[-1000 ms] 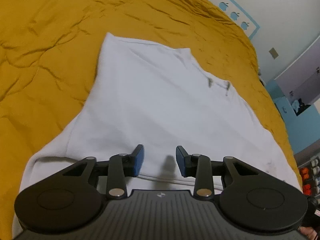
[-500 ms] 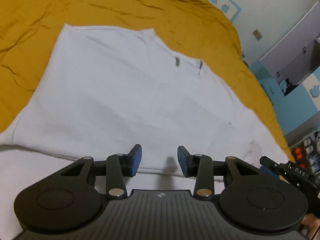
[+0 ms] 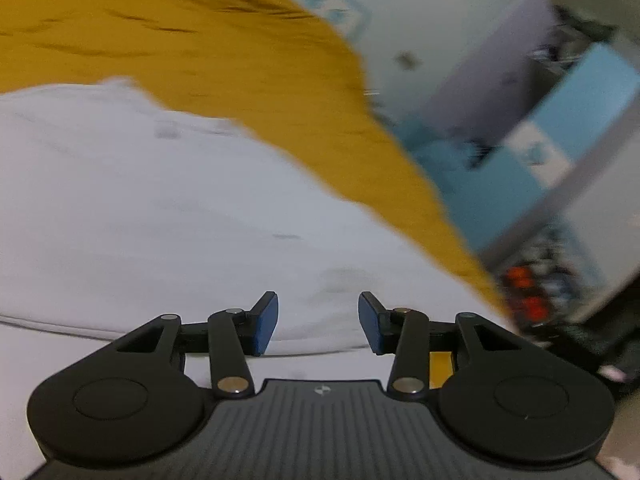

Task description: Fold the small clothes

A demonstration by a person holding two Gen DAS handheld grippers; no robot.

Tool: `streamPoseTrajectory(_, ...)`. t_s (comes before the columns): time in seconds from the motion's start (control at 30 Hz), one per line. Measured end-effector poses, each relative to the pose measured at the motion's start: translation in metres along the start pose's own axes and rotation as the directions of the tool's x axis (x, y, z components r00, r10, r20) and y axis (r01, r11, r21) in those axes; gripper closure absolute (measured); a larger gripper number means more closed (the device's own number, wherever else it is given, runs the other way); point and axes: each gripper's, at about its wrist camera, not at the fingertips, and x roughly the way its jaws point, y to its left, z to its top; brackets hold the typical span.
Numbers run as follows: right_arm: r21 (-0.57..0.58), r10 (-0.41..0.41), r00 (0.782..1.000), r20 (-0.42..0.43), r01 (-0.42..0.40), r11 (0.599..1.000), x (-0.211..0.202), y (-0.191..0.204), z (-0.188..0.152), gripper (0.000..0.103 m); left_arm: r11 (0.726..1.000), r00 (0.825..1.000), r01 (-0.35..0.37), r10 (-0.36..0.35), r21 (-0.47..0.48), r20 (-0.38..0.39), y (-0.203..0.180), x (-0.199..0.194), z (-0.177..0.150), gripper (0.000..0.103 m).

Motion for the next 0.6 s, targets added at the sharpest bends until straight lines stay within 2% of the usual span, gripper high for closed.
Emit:
streamPoseTrajectory(0.1, 0.067, -0.143, 0.987, 0.076, 0.138, 0.988, -0.006, -0.043, 0.030, 0.054, 0.995, 0.997, 0.079, -0.079, 0.068, -0.008, -0.036, 0.025, -0.010, 0.045)
streamPoseTrajectory(0.2, 0.153, -0.223, 0.970, 0.093, 0.207, 0.966, 0.002, -0.077, 0.046, 0.054, 0.992, 0.993, 0.094, -0.087, 0.086, -0.074, -0.054, 0.057, -0.018, 0.043)
streamPoseTrajectory(0.27, 0.186, -0.231, 0.969, 0.093, 0.211, 0.960, 0.007, -0.091, 0.053, 0.054, 0.994, 0.991, 0.083, -0.075, 0.072, -0.114, -0.059, 0.076, -0.021, 0.043)
streamPoseTrajectory(0.37, 0.226, -0.244, 0.964, 0.101, 0.217, 0.950, 0.011, -0.108, 0.055, 0.054, 0.996, 0.990, 0.054, -0.044, 0.071, -0.135, -0.065, 0.097, -0.026, 0.043)
streamPoseTrajectory(0.5, 0.293, -0.242, 0.968, 0.064, 0.214, 0.932, 0.024, -0.127, 0.059, 0.054, 0.999, 0.988, 0.033, -0.027, 0.038, -0.154, -0.060, 0.110, -0.033, 0.043)
streamPoseTrajectory(0.6, 0.309, -0.253, 0.965, 0.068, 0.221, 0.925, 0.031, -0.138, 0.060, 0.054, 1.000, 0.984, 0.018, -0.014, 0.022, -0.180, -0.058, 0.121, -0.038, 0.043)
